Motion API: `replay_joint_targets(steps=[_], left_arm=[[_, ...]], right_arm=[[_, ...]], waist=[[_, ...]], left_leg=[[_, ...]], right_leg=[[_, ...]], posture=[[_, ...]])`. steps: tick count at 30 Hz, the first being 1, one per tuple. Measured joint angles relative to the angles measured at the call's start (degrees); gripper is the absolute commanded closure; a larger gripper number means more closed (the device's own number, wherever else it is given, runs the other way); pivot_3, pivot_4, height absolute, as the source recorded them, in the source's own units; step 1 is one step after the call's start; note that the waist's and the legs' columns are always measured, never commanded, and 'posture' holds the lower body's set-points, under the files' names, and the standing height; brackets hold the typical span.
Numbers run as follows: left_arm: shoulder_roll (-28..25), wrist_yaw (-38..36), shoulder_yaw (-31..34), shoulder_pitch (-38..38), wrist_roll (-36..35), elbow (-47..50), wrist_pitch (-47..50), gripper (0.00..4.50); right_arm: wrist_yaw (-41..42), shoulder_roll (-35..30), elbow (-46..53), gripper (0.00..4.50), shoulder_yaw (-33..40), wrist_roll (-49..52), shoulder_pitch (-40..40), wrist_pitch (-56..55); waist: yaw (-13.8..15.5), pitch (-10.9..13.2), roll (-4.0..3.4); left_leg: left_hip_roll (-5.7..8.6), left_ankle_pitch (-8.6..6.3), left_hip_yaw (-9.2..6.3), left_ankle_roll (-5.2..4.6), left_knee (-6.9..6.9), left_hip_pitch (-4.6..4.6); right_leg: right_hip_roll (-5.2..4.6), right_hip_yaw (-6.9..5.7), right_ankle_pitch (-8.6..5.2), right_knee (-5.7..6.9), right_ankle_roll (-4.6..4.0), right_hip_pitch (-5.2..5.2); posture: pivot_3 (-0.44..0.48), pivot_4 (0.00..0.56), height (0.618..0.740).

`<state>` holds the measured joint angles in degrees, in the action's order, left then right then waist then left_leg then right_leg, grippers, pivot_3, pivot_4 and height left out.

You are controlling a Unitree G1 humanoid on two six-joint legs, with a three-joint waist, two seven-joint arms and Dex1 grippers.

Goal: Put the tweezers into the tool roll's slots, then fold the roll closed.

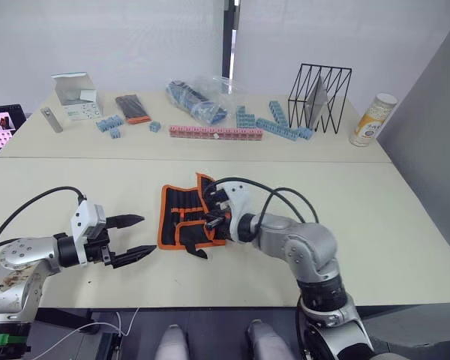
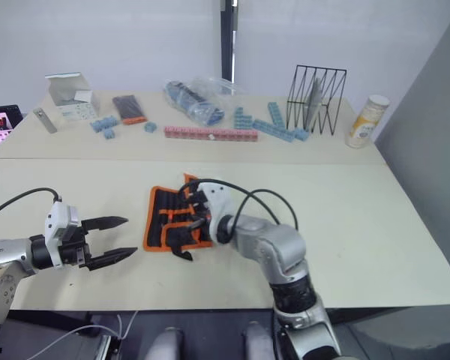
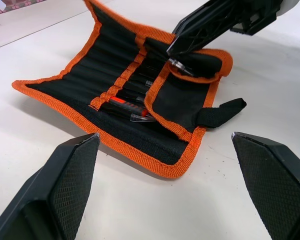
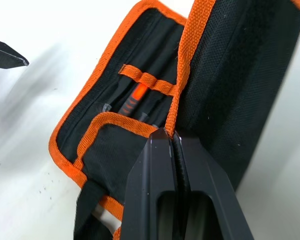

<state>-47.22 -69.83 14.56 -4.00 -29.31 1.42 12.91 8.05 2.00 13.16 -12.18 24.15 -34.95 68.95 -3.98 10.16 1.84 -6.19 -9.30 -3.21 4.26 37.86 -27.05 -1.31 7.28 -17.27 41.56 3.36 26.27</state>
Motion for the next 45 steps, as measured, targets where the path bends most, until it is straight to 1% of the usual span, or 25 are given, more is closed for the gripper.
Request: replay_joint_targets(steps=[5, 8, 12, 16, 20, 24, 27, 31, 35, 38, 42, 45], left_arm=[[0.0, 0.1, 0.0, 0.0, 0.0, 0.0, 0.0, 0.0], [0.0, 0.1, 0.0, 0.0, 0.1, 0.0, 0.1, 0.0], [0.0, 0.1, 0.0, 0.0, 0.1, 0.0, 0.1, 0.0], [0.0, 0.1, 0.0, 0.1, 0.1, 0.1, 0.1, 0.0], [0.0, 0.2, 0.0, 0.1, 0.1, 0.0, 0.1, 0.0], [-0.1, 0.2, 0.0, 0.1, 0.1, 0.0, 0.1, 0.0], [-0.2, 0.1, 0.0, 0.1, 0.1, 0.0, 0.1, 0.0], [-0.5, 0.0, 0.0, -0.1, 0.1, 0.0, 0.4, 0.0], [-0.9, 0.1, 0.0, -0.2, 0.0, 0.0, 2.3, 0.0], [-0.9, 1.2, 0.0, -0.1, -0.2, 0.0, 5.3, 0.0], [-0.8, 4.9, 0.8, 0.7, -1.4, 0.1, 11.6, 0.0], [-0.3, 9.3, 2.4, 1.5, -4.3, 1.7, 19.2, 0.0]], right_arm=[[1.5, 0.5, -4.2, 4.47, -3.7, -2.4, 0.7, -4.5], [3.0, 0.5, -5.8, 3.61, -4.8, -3.1, 1.7, -7.1], [4.3, 3.2, -7.1, 2.31, -2.1, -1.5, 2.0, -7.4], [6.7, 2.6, -7.0, 2.31, 1.7, 1.0, 1.8, -7.0], [12.7, -2.8, -3.5, 2.31, 2.1, 3.6, 0.4, -7.1], [18.4, -6.5, -2.6, 2.31, 2.8, 4.4, -0.4, -10.5], [22.9, -9.5, -4.7, 3.13, 2.2, 3.1, -0.4, -17.4], [28.4, -11.9, -10.6, 4.47, -1.4, -1.7, -0.3, -28.7], [31.3, -11.8, -17.5, 4.47, -4.1, -6.0, -0.1, -37.5], [32.3, -11.6, -21.3, 4.47, -5.1, -8.4, -0.1, -41.9], [32.3, -11.0, -25.8, 4.47, -5.3, -10.9, -0.1, -44.7], [32.3, -10.9, -27.5, 4.47, -5.2, -12.3, -0.2, -45.6]], waist=[[0.0, 0.0, 0.0], [0.0, 0.0, 0.01], [0.0, 0.0, 0.01], [0.2, 0.0, 0.0], [0.2, 0.0, 0.0], [0.0, 0.0, 0.0], [0.0, 0.0, 0.0], [0.0, 0.0, 0.01], [0.0, 0.0, 0.01], [0.0, 0.0, 0.01], [0.0, 0.0, 0.02], [0.0, 0.0, 0.02]], left_leg=[[0.0, 0.0, -0.01, 0.0, 0.0, 0.03], [0.0, 0.0, -0.01, 0.0, 0.0, 0.07], [0.0, 0.0, -0.01, 0.0, 0.02, 0.11], [0.0, 0.04, -0.01, -0.02, 0.04, 0.09], [0.0, 0.05, -0.01, -0.02, 0.04, 0.09], [0.0, 0.05, -0.01, -0.02, 0.04, 0.11], [0.0, 0.05, 0.0, -0.02, 0.04, 0.12], [0.0, 0.05, 0.0, -0.02, 0.04, 0.13], [0.01, 0.05, 0.01, -0.02, 0.04, 0.13], [0.01, 0.06, 0.01, -0.01, 0.04, 0.12], [0.01, 0.06, -0.01, -0.01, 0.04, 0.14], [0.01, 0.06, -0.01, -0.01, 0.04, 0.19]], right_leg=[[0.0, -0.02, -0.01, 0.08, 0.0, 0.01], [0.0, -0.02, -0.01, 0.1, 0.0, -0.01], [0.01, -0.02, -0.01, 0.23, 0.0, 0.0], [0.0, -0.02, -0.02, 0.25, 0.0, 0.0], [0.0, -0.02, -0.02, 0.25, 0.0, 0.01], [0.01, -0.03, -0.04, 0.29, -0.03, 0.01], [0.01, -0.03, -0.04, 0.28, -0.03, 0.01], [0.01, -0.02, -0.04, 0.28, -0.02, 0.0], [0.01, -0.02, -0.04, 0.29, -0.02, 0.0], [0.01, -0.02, -0.04, 0.29, -0.02, 0.01], [0.01, -0.03, -0.04, 0.33, -0.01, 0.01], [0.01, -0.02, -0.05, 0.39, 0.0, -0.01]], posture=[[0.0, 0.15, 0.663], [0.0, 0.15, 0.663], [0.0, 0.15, 0.663], [0.0, 0.15, 0.663], [0.0, 0.15, 0.663], [0.0, 0.15, 0.663], [0.0, 0.15, 0.663], [0.0, 0.15, 0.663], [0.0, 0.15, 0.663], [0.0, 0.15, 0.663], [0.0, 0.15, 0.663], [0.0, 0.15, 0.663]])
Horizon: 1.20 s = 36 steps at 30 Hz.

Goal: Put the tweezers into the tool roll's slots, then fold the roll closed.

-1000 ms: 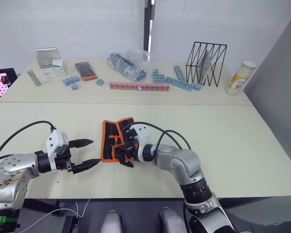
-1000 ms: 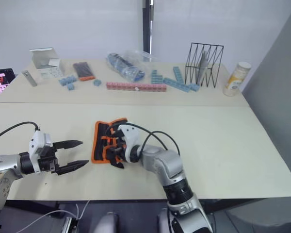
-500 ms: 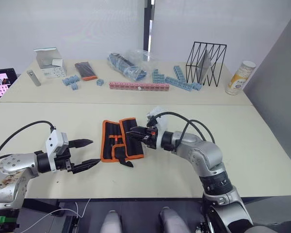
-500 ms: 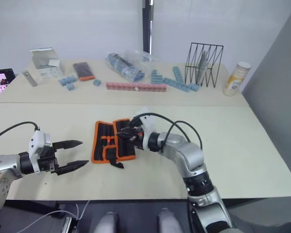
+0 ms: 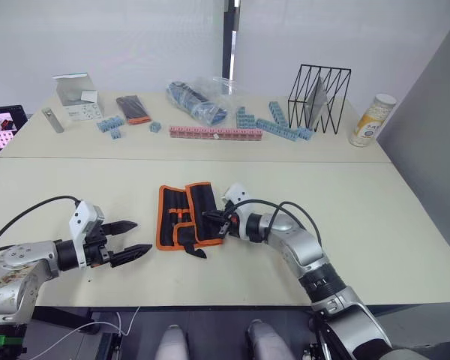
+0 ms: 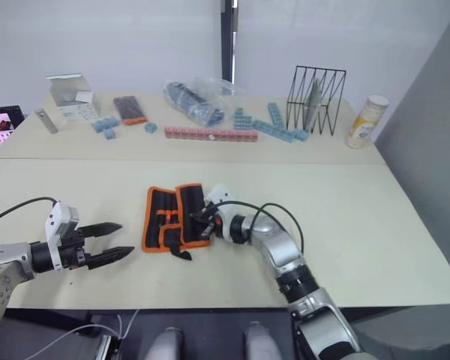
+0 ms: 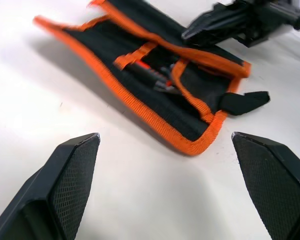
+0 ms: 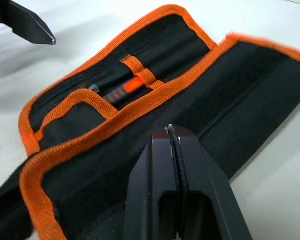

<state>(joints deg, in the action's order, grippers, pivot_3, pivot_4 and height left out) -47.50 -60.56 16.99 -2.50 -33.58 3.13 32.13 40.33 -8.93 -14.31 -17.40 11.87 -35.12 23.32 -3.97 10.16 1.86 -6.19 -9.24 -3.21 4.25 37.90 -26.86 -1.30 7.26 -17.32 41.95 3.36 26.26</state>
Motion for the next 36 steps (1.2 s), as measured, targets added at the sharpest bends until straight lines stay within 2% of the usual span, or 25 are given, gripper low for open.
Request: replay_joint_targets(steps=[3, 8, 16, 22, 30, 33, 36], left_arm=[[1.0, 3.9, 0.9, 0.2, -2.7, 1.8, 6.3, 0.0], [7.2, 14.6, 3.2, -1.9, -9.7, 4.6, 19.3, 0.0], [13.6, 25.0, 3.3, -6.0, -10.5, 5.8, 23.4, 0.0], [17.1, 27.2, 2.9, -8.6, -11.5, 4.1, 25.1, 0.0], [17.1, 24.5, 3.2, -8.7, -16.2, 3.7, 29.5, 0.0], [16.7, 24.1, 3.2, -8.8, -16.3, 3.1, 29.8, 0.76], [16.6, 24.1, 3.2, -8.9, -16.3, 1.8, 29.9, 1.75]], right_arm=[[0.0, 0.3, -0.8, 4.47, 0.1, -0.5, -0.2, -0.2], [-0.3, 0.6, -1.4, 4.47, 0.3, -1.2, -0.1, -0.2], [-0.6, 1.0, -1.6, 4.47, 0.4, -2.4, -0.1, 0.2], [-0.7, 1.5, -1.6, 4.47, 0.3, -2.9, -0.1, 0.3], [-1.2, 2.2, -1.6, 4.47, 0.3, -3.8, -0.1, 0.3], [-1.5, 2.5, -1.6, 4.5, 0.2, -3.9, -0.1, 0.3], [-1.6, 2.6, -1.6, 4.5, 0.2, -4.0, -0.1, 0.3]], waist=[[0.0, 0.0, 0.01], [0.1, 0.0, 0.05], [0.3, 0.0, 0.04], [0.3, 0.0, 0.04], [0.0, 0.0, 0.04], [0.0, 0.0, 0.04], [0.0, 0.0, 0.05]], left_leg=[[0.0, 0.0, 0.0, 0.0, 0.0, 0.14], [0.01, 0.02, -0.02, 0.02, 0.02, 0.33], [0.06, 0.01, -0.04, 0.03, 0.02, 1.07], [0.09, 0.01, -0.03, 0.04, 0.02, 1.24], [0.08, 0.01, -0.03, 0.04, 0.02, 1.24], [0.08, 0.01, -0.03, 0.04, 0.02, 1.24], [0.08, 0.0, -0.03, 0.04, 0.02, 1.23]], right_leg=[[0.0, 0.0, 0.0, 0.03, 0.0, -0.09], [0.01, 0.01, 0.0, 0.07, 0.0, -0.26], [-0.01, 0.03, -0.15, -0.01, -0.22, -1.09], [-0.01, 0.07, -0.21, -0.02, -0.33, -1.24], [-0.01, 0.08, -0.22, -0.03, -0.32, -1.22], [-0.01, 0.08, -0.23, -0.02, -0.33, -1.2], [-0.01, 0.08, -0.23, -0.05, -0.34, -1.19]], posture=[[0.0, 0.15, 0.663], [0.0, 0.15, 0.663], [0.0, 0.15, 0.663], [0.0, 0.15, 0.663], [0.0, 0.15, 0.663], [0.0, 0.15, 0.663], [0.0, 0.15, 0.663]])
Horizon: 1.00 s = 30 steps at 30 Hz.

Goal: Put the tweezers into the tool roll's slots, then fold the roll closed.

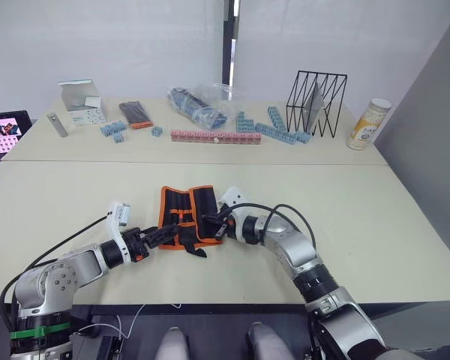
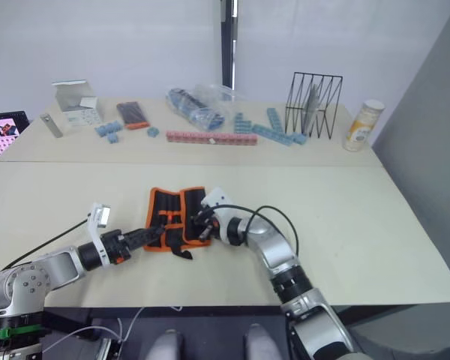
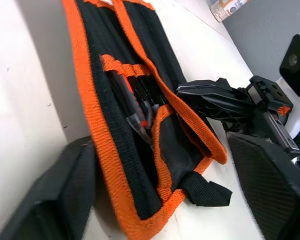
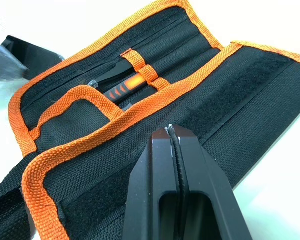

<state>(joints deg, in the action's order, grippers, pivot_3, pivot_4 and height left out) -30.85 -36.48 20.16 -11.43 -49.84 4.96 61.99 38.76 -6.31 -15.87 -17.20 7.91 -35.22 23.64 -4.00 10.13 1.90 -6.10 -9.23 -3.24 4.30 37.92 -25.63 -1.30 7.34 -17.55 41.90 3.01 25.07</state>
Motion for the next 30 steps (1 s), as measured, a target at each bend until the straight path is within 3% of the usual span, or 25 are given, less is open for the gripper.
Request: replay_joint_targets(steps=[8, 18, 25, 30], left_arm=[[-0.1, 0.1, 0.0, 0.1, 0.0, -1.2, 0.5, 4.42], [-4.1, -1.0, -0.2, -2.3, 1.9, -6.0, -1.5, 4.47], [-13.1, -11.8, -7.5, -7.3, 7.2, -6.9, -7.0, 4.47], [-14.1, -16.6, -11.9, -12.2, 9.6, -8.5, -8.5, 4.47]], right_arm=[[0.0, 0.1, 0.0, 4.5, -0.1, -0.4, 0.0, 0.0], [0.0, 0.4, 1.0, 4.5, -1.2, -0.9, 0.2, 0.2], [-1.8, 2.7, 2.3, 4.5, -2.4, -2.2, 0.7, 0.6], [-4.6, 4.9, 2.8, 4.5, -2.2, -2.7, 1.8, 0.4]], waist=[[0.0, 0.0, 0.02], [-0.3, 0.1, 0.14], [-0.3, 0.1, 0.15], [0.0, 0.1, 0.17]], left_leg=[[0.0, 0.0, 0.0, 0.0, 0.0, -0.04], [-0.01, -0.01, -0.02, 0.01, -0.05, -0.13], [-0.02, -0.01, 0.0, 0.01, -0.11, -0.4], [-0.02, 0.0, -0.01, 0.0, -0.11, -0.63]], right_leg=[[0.0, 0.0, 0.0, -0.01, 0.0, 0.05], [0.01, -0.01, -0.02, -0.01, -0.03, 0.21], [0.0, -0.01, -0.01, -0.13, -0.01, 0.42], [0.01, -0.03, 0.07, -0.1, 0.12, 0.66]], posture=[[0.0, 0.15, 0.663], [0.0, 0.15, 0.663], [0.0, 0.15, 0.663], [0.0, 0.15, 0.663]])
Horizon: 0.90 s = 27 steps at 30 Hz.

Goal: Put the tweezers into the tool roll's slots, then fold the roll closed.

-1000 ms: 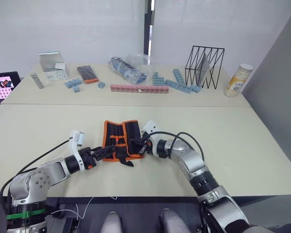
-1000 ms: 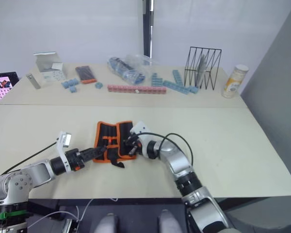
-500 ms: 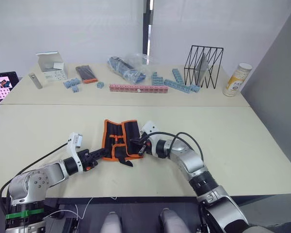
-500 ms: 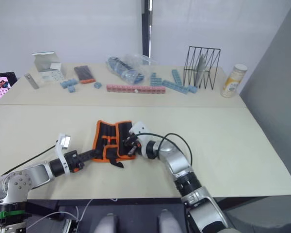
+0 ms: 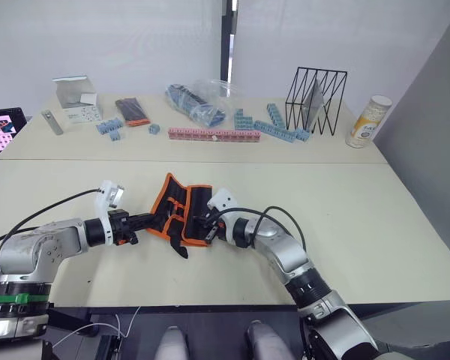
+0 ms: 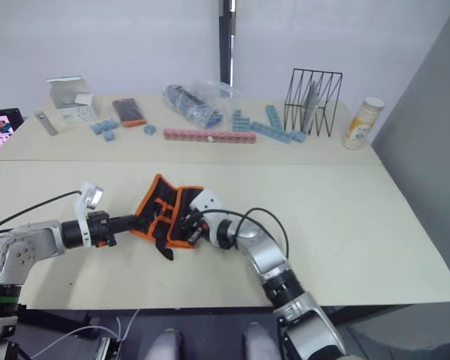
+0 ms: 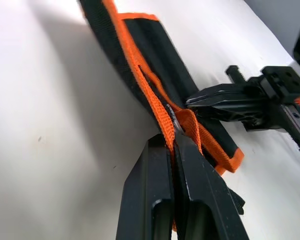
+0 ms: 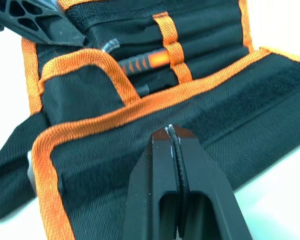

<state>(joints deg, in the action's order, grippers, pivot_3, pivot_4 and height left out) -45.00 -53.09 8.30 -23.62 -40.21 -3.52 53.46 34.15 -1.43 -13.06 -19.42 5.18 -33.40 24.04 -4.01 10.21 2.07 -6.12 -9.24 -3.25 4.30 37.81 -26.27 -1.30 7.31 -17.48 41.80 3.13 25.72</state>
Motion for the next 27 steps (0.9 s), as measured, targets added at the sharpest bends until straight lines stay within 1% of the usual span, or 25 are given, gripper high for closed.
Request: replay_joint_targets(steps=[3, 7, 10, 14, 20, 27], left_arm=[[0.8, -0.9, -2.0, -2.8, 0.6, 0.1, 0.2, 4.47], [4.6, -0.1, -6.0, -4.9, 1.3, 1.6, 0.7, 4.47], [7.2, 1.8, -8.9, -5.4, 3.3, 2.3, 0.9, 4.47], [9.1, 3.7, -9.6, -5.9, 5.2, 2.4, 0.9, 4.47], [11.9, 5.8, -9.2, -6.2, 6.0, 2.6, 3.0, 4.47], [12.5, 6.6, -10.1, -6.6, 6.5, 2.8, 4.5, 4.47]], right_arm=[[-0.7, 0.2, 0.2, 4.5, 0.0, -0.4, 0.4, -0.1], [-1.2, 0.2, 1.0, 4.5, -0.1, -0.6, 1.0, -0.1], [-1.6, 0.2, 1.3, 4.5, -0.2, -0.6, 1.3, 0.1], [-1.7, -0.2, 1.9, 4.5, 0.2, -0.6, 1.6, 0.5], [-1.6, -0.4, 3.1, 4.5, 2.1, 0.3, 1.9, 2.8], [0.7, -2.3, 5.7, 4.5, 7.1, 5.5, 1.7, 7.7]], waist=[[0.0, 0.0, 0.0], [0.0, 0.0, 0.01], [0.0, 0.0, 0.01], [0.3, 0.0, -0.03], [0.8, 0.0, -0.04], [1.4, 0.0, -0.1]], left_leg=[[0.0, 0.0, 0.01, 0.0, 0.0, -0.01], [0.0, 0.0, 0.0, 0.0, 0.01, -0.01], [0.0, 0.0, 0.0, -0.01, 0.0, -0.01], [0.02, 0.01, -0.04, -0.01, 0.02, 0.05], [0.04, 0.02, -0.07, 0.0, 0.07, 0.19], [0.04, 0.02, -0.08, 0.0, 0.05, 0.03]], right_leg=[[0.0, 0.01, 0.03, -0.01, 0.05, 0.0], [0.0, 0.01, 0.1, 0.0, 0.19, -0.02], [0.0, 0.01, 0.12, 0.0, 0.22, -0.01], [0.0, -0.01, 0.11, -0.02, 0.22, -0.15], [-0.01, 0.0, -0.06, -0.3, -0.07, -0.52], [0.0, -0.01, 0.12, -0.4, 0.26, -0.43]], posture=[[0.0, 0.15, 0.663], [0.0, 0.15, 0.663], [0.0, 0.15, 0.663], [0.0, 0.15, 0.663], [0.0, 0.15, 0.663], [0.0, 0.15, 0.663]])
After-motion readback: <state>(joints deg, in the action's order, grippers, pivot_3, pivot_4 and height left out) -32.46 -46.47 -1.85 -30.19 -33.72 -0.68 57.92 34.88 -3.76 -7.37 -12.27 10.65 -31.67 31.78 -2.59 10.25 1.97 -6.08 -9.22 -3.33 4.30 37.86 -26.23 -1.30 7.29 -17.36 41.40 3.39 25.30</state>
